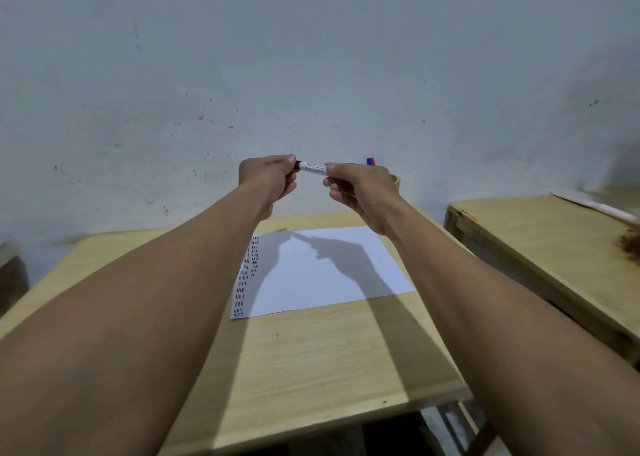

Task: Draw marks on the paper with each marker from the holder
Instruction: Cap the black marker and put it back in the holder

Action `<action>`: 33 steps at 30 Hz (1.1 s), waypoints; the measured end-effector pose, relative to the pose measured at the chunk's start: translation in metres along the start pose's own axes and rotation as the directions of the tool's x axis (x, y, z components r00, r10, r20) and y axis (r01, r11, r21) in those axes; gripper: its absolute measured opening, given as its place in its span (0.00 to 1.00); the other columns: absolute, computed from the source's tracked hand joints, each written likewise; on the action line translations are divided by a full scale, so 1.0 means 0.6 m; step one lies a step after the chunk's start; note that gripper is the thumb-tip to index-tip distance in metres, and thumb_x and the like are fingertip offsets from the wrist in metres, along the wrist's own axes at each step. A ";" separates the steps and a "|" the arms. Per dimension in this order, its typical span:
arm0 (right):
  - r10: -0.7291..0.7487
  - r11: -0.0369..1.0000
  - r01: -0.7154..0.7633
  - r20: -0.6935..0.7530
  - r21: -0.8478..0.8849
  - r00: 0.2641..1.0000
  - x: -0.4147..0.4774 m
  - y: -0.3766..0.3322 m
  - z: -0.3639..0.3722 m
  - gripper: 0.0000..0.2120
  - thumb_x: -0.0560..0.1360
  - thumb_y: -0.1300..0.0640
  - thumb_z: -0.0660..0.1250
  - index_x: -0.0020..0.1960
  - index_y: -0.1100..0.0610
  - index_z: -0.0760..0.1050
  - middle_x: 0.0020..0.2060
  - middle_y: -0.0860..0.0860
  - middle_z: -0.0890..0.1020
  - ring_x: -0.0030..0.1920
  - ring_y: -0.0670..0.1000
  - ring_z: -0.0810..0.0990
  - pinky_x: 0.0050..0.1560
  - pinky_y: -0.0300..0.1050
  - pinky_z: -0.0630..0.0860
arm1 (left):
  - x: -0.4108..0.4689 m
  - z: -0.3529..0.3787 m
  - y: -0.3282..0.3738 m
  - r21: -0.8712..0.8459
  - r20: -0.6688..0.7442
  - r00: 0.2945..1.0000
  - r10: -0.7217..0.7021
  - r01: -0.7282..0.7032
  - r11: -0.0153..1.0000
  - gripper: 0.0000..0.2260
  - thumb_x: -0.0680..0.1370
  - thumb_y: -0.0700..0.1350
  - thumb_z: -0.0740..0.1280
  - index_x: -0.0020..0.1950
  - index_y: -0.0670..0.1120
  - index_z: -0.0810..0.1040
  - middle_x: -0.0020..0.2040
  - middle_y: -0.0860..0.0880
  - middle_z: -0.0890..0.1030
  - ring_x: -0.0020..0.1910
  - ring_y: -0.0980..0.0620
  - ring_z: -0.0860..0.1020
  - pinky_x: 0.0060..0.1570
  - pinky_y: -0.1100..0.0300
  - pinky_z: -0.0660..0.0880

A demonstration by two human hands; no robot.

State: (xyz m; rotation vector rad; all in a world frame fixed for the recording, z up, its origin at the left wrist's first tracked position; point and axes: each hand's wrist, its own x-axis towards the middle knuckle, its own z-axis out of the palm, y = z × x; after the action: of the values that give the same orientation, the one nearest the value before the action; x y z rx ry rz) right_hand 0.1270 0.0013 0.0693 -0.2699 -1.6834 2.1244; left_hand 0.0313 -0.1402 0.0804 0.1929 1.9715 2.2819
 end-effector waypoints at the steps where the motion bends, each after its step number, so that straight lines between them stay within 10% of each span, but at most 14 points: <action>1: -0.010 0.997 0.012 0.020 -0.075 1.000 0.002 -0.001 -0.003 0.06 0.77 0.62 0.73 0.50 0.65 0.83 0.36 0.56 0.84 0.33 0.47 0.81 0.39 0.37 0.81 | 0.001 0.000 -0.001 0.004 0.003 1.000 0.011 -0.011 1.000 0.03 0.78 0.39 0.71 0.45 0.43 0.84 0.43 0.45 0.84 0.38 0.53 0.81 0.43 0.61 0.83; 10: -0.065 0.800 0.118 0.111 -0.588 0.992 0.021 -0.011 -0.022 0.08 0.80 0.56 0.68 0.57 0.56 0.81 0.41 0.52 0.86 0.40 0.50 0.79 0.36 0.44 0.73 | 0.017 0.050 0.032 0.237 0.099 0.970 0.221 -0.239 0.942 0.09 0.78 0.45 0.71 0.58 0.51 0.84 0.47 0.50 0.86 0.46 0.54 0.85 0.50 0.56 0.80; 21: -0.197 0.693 0.125 -0.020 -0.710 0.980 0.111 -0.057 -0.113 0.03 0.76 0.57 0.70 0.48 0.52 0.77 0.45 0.58 0.87 0.42 0.59 0.85 0.45 0.53 0.81 | 0.045 0.117 -0.083 0.490 0.151 0.976 0.160 -0.214 0.845 0.20 0.77 0.37 0.59 0.66 0.49 0.79 0.62 0.47 0.81 0.54 0.46 0.81 0.48 0.60 0.75; 33: -0.358 0.562 0.088 -0.146 -0.823 0.922 0.202 -0.045 -0.180 0.11 0.81 0.56 0.66 0.63 0.57 0.77 0.50 0.52 0.82 0.38 0.46 0.78 0.32 0.36 0.68 | 0.081 0.239 -0.180 0.600 0.311 0.948 0.071 -0.254 0.759 0.45 0.68 0.54 0.79 0.79 0.47 0.60 0.74 0.44 0.72 0.70 0.44 0.72 0.65 0.51 0.72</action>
State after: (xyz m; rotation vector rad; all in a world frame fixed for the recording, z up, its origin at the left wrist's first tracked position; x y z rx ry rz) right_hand 0.0670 0.1544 0.0809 -0.5627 -2.2317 0.9204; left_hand 0.0091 0.0234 -0.0052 0.7236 2.5597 1.4476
